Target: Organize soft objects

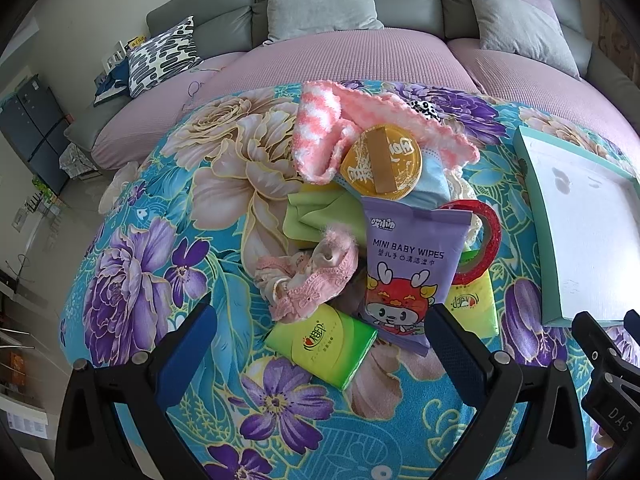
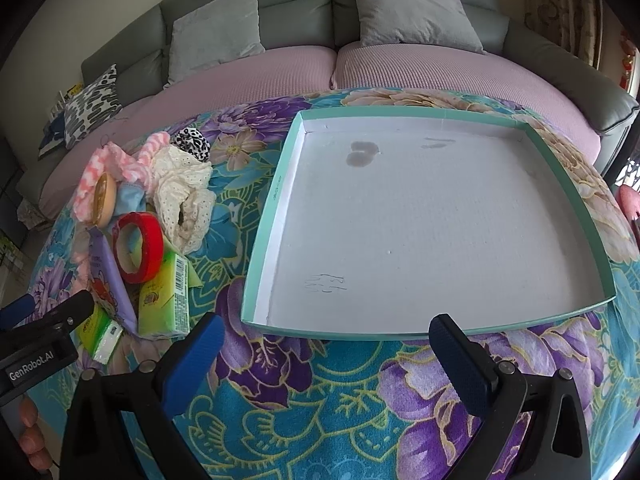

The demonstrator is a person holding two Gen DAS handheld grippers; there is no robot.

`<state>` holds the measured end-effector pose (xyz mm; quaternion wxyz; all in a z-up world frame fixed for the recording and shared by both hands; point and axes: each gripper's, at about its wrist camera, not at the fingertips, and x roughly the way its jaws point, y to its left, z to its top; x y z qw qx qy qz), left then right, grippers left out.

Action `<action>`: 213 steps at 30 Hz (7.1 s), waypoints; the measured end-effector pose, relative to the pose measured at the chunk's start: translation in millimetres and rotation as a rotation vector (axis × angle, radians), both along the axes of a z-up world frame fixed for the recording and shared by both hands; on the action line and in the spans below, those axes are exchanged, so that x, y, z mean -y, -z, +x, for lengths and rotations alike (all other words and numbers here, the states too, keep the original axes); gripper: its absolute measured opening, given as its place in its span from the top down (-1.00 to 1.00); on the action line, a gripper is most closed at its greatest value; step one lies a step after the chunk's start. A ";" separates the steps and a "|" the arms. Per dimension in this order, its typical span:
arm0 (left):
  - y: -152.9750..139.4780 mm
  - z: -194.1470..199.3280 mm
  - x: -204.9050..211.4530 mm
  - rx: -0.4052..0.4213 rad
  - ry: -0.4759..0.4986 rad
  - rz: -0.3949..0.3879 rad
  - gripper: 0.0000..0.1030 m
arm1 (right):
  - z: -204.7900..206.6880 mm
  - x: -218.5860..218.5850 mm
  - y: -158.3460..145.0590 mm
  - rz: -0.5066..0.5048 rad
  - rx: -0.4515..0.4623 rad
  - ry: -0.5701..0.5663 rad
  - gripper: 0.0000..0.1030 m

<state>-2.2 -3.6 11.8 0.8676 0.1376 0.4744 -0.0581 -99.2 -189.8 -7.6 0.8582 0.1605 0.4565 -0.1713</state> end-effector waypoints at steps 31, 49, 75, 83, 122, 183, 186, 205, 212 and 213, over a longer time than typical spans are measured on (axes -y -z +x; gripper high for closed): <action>-4.1 2.8 -8.6 0.007 0.008 -0.087 -1.00 | 0.9 0.6 -0.9 0.007 0.019 -0.006 -1.00; -21.4 19.2 -65.3 0.100 -0.082 -0.214 -1.00 | 27.1 -44.5 -34.7 -0.002 0.163 -0.166 -1.00; 53.2 12.1 -30.2 -0.199 0.100 -0.163 -0.44 | 39.8 -62.2 -15.1 0.011 0.104 -0.225 -1.00; 27.6 -4.4 -33.6 -0.152 0.111 -0.207 -0.43 | 41.3 -66.1 -19.5 0.007 0.114 -0.241 -1.00; -3.6 16.3 -102.3 -0.051 -0.041 -0.344 -0.44 | 79.6 -111.5 9.7 0.202 0.118 -0.401 0.09; -49.8 -12.8 28.9 0.034 0.188 -0.194 -0.44 | -10.7 84.4 -34.7 0.091 0.279 0.149 0.77; -52.8 -14.3 48.5 0.034 0.220 -0.164 -0.44 | -16.2 99.2 -33.3 0.073 0.266 0.198 0.77; -30.1 -1.5 205.0 -0.017 0.435 -0.097 -0.44 | -47.2 164.1 -17.9 0.047 0.193 0.413 0.74; -7.7 11.0 239.3 -0.054 0.436 -0.121 -0.44 | -52.1 172.9 -14.4 0.052 0.187 0.442 0.70; -6.1 12.6 242.4 -0.052 0.432 -0.124 -0.44 | -52.3 173.4 -14.5 0.053 0.189 0.441 0.70</action>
